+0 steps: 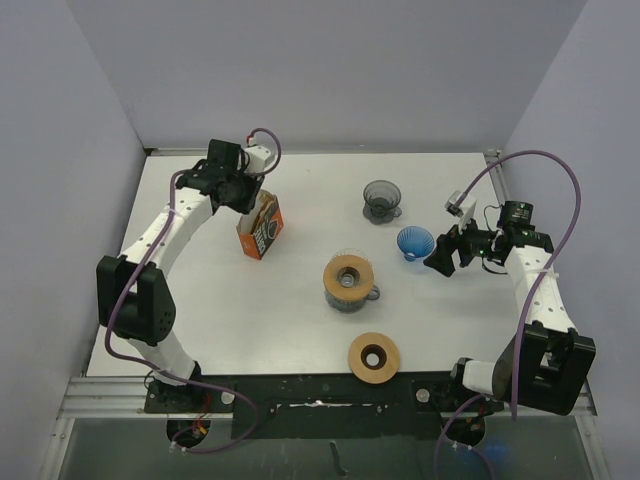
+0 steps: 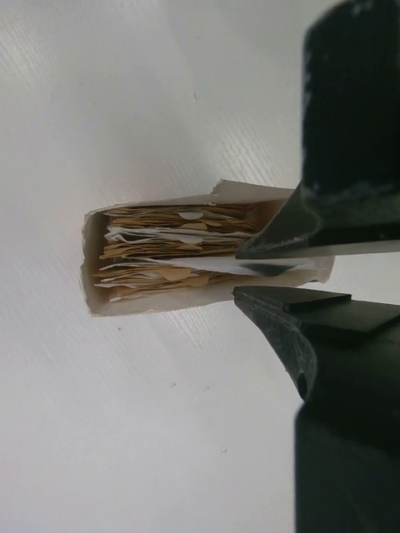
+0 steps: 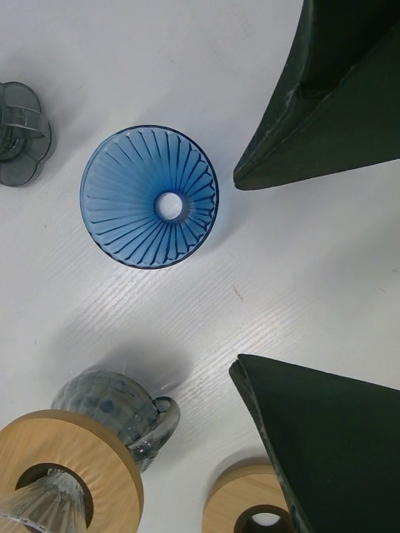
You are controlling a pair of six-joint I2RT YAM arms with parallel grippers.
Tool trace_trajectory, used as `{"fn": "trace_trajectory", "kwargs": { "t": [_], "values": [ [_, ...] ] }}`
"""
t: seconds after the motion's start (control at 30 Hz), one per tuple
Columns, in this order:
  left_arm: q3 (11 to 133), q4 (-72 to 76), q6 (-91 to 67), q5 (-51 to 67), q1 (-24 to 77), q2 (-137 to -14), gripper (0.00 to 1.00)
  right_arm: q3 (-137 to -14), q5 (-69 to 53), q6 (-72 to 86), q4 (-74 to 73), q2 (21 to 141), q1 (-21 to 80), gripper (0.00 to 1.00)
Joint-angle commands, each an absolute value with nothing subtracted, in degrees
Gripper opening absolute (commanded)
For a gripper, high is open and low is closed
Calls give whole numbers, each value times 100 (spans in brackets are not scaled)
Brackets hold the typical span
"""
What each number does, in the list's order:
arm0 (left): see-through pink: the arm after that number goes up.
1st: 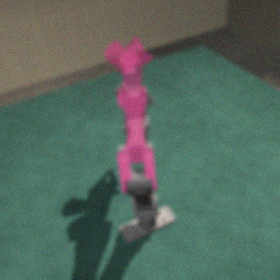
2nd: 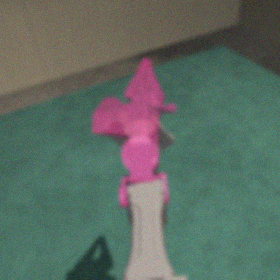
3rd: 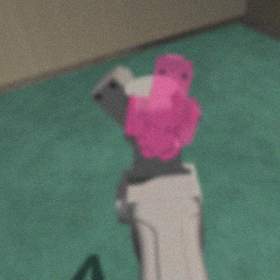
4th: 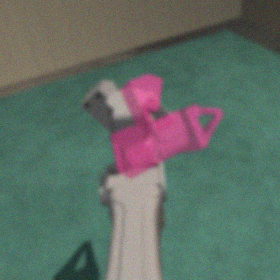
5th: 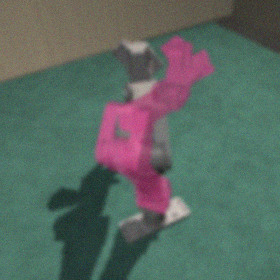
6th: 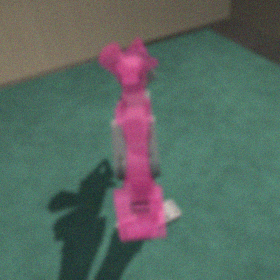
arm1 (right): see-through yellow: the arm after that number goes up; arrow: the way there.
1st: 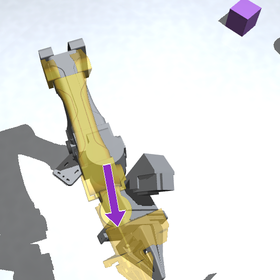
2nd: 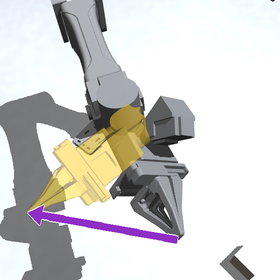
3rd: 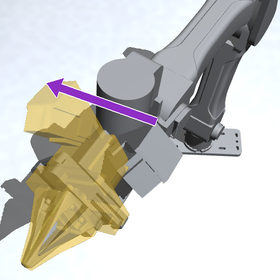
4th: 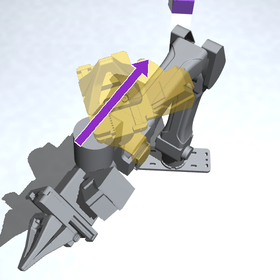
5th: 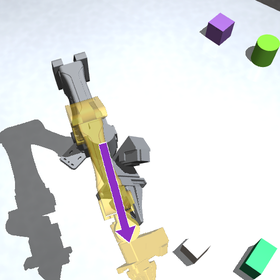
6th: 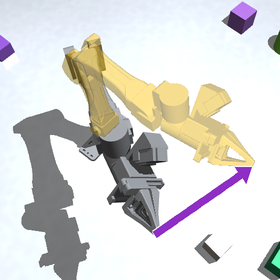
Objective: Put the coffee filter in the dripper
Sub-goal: Pick up the coffee filter from the coffee filter holder.
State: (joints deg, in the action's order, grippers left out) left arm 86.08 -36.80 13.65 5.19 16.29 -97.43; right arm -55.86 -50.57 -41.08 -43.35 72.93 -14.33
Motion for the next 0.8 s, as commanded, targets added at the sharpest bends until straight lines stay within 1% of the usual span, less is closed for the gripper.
{"fn": "trace_trajectory", "kwargs": {
  "t": [0.0, 0.13, 0.17, 0.47, 0.63, 0.77],
  "values": [
    [8645, -3427, 1331, 733, 1605, -9663, 13, -5634, -5123, -4140, -4216, 7277, -1475, 82],
    [8773, -3547, 1395, 807, 1606, -9597, 1, -5642, -5171, -4131, -4212, 7269, -1476, 82],
    [8832, -3578, 1428, 811, 1606, -9578, 0, -5643, -5183, -4123, -4211, 7260, -1477, 82],
    [9477, -4180, 1707, 805, 1665, -9265, 0, -5760, -5311, -3980, -4124, 7195, -1459, 83],
    [9886, -4494, 1832, 873, 1809, -9060, 0, -6169, -5347, -3826, -4176, 7146, -1343, 84],
    [10315, -4752, 1917, 1138, 1949, -8965, 0, -6624, -5216, -3690, -4256, 7136, -1053, 86]
  ]
}}
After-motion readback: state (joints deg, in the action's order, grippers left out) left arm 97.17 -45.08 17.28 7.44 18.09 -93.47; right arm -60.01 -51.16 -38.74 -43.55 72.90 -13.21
